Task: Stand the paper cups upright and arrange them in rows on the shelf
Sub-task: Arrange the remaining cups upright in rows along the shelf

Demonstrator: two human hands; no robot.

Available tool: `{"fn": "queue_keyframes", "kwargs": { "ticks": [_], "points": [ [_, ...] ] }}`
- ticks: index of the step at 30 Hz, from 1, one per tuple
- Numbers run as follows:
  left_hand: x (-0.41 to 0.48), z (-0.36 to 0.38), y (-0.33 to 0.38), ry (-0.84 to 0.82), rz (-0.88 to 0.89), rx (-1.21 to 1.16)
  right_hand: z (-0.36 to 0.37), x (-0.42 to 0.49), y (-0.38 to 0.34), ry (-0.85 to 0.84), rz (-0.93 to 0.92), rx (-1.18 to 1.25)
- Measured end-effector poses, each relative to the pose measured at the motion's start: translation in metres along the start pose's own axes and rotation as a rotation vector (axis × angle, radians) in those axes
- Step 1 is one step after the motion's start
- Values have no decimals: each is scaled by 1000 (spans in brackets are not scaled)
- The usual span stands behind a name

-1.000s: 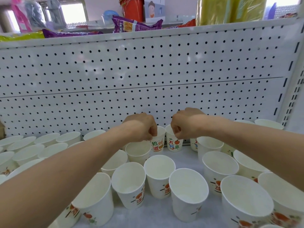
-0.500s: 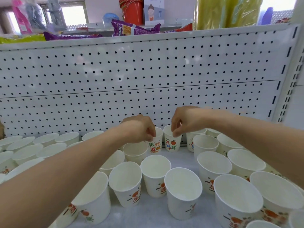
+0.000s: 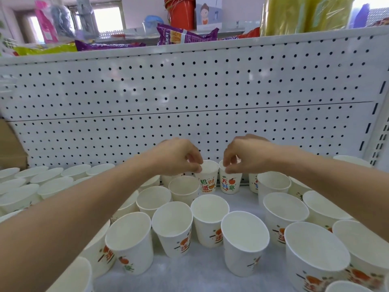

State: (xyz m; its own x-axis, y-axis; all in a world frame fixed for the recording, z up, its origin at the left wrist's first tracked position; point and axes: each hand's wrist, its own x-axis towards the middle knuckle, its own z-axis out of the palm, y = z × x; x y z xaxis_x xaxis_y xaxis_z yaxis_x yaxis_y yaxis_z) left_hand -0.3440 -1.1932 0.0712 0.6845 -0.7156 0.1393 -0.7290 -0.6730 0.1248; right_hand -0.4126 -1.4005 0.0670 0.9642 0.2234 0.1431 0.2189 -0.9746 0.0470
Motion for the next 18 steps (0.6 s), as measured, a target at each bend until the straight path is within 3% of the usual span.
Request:
{"fn": "queue_keyframes", "kwargs": {
  "ticks": [3, 8, 14, 18],
  "points": [
    [-22, -11, -3, -94, -67, -34, -15, -21, -28, -105, -63, 394],
    [-27, -2, -3, -237, -122, 59, -22, -30, -74, -427, -90, 146],
    [-22, 6, -5, -230, -127, 39, -11, -29, -90, -375, -60, 85],
    [-23, 6, -8, -224, -122, -86, -33, -24, -61, -163, 110, 247]
  ]
}}
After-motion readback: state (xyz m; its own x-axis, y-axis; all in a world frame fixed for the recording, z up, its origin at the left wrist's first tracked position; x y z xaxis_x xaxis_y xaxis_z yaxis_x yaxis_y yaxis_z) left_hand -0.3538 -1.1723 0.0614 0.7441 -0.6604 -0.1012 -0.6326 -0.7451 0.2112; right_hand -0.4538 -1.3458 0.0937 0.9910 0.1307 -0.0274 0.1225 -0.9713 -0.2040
